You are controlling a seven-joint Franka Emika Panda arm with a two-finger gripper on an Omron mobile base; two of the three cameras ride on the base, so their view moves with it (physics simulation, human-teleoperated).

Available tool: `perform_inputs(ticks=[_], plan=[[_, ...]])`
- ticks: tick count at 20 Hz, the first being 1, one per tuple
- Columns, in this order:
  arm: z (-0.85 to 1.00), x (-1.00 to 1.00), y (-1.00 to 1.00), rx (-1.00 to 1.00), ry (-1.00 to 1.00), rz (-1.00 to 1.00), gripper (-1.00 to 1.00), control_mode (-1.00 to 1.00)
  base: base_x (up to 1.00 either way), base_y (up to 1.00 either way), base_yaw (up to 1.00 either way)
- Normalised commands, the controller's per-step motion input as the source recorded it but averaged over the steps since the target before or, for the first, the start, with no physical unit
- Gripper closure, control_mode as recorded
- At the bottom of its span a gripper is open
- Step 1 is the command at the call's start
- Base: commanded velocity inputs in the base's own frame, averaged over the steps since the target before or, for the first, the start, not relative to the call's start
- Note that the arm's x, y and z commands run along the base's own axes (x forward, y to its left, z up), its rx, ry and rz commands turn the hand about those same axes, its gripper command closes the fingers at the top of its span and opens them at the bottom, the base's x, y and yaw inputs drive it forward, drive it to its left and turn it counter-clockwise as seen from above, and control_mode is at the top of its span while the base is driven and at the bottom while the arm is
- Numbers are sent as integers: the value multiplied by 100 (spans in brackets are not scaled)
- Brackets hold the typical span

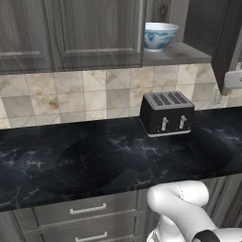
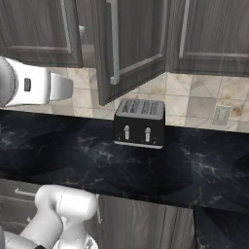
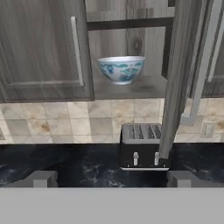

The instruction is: Move the bowls from the cabinet to the plates on the dining table.

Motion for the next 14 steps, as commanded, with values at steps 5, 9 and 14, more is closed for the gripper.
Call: perform_inputs(ticks=[5,9,14], plan=[[5,0,30,-9,11,0,-100,-100,0,0,0],[0,24,18,-12,23,0,-100,-100,0,0,0],[-4,53,9,-10,27,0,-100,-100,0,0,0]])
